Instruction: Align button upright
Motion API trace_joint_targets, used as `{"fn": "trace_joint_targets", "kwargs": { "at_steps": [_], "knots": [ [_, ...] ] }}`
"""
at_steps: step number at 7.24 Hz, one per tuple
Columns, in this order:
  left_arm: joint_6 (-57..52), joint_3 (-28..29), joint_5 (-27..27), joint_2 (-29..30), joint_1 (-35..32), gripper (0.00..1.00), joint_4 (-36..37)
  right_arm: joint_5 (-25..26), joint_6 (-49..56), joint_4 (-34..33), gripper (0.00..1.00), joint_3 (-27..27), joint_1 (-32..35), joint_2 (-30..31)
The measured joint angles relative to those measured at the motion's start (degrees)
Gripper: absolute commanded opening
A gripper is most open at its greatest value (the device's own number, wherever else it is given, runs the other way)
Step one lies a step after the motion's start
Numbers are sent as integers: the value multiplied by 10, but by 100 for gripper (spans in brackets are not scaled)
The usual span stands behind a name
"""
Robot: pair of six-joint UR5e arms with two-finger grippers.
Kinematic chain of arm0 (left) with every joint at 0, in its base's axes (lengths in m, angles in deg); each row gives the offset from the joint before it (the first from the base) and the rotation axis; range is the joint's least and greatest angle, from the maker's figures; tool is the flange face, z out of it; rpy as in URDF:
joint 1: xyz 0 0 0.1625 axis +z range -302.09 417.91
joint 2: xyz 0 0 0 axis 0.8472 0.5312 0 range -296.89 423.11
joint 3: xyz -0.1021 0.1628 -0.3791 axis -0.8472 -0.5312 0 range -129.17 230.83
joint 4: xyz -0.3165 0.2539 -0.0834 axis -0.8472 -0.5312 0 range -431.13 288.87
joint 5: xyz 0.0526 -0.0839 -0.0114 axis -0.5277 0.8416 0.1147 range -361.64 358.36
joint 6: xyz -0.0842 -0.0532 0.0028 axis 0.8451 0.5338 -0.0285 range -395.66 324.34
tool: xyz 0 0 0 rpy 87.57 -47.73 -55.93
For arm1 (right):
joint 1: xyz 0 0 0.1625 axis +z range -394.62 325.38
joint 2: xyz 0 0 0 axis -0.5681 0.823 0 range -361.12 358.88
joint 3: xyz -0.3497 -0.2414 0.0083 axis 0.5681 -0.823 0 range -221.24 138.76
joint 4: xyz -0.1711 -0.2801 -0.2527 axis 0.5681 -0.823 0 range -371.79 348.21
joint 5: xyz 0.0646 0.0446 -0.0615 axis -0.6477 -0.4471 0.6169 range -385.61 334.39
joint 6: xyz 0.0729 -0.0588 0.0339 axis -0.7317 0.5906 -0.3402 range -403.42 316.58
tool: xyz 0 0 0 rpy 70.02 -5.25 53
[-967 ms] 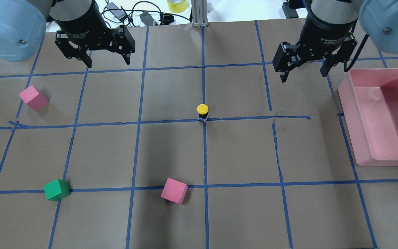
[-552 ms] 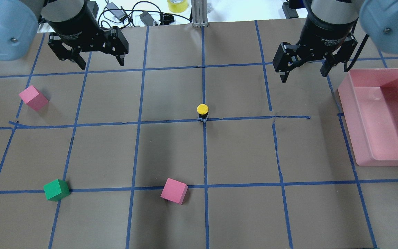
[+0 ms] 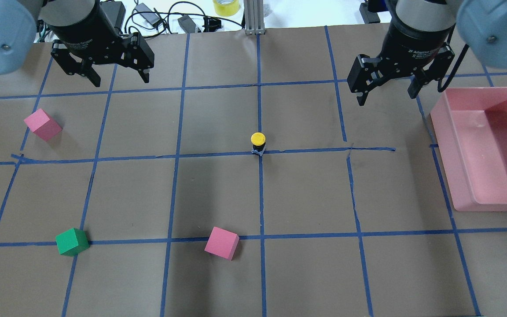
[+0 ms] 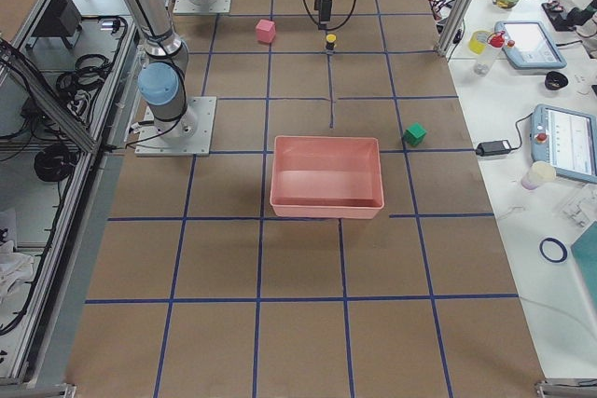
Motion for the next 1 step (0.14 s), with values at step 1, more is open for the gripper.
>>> {"fn": "trace_joint_targets", "kwargs": {
  "at_steps": [1],
  "knots": [
    [-1,0,0,-1,-1,100,0,0,0,1,100,0,0,0]
  ]
}}
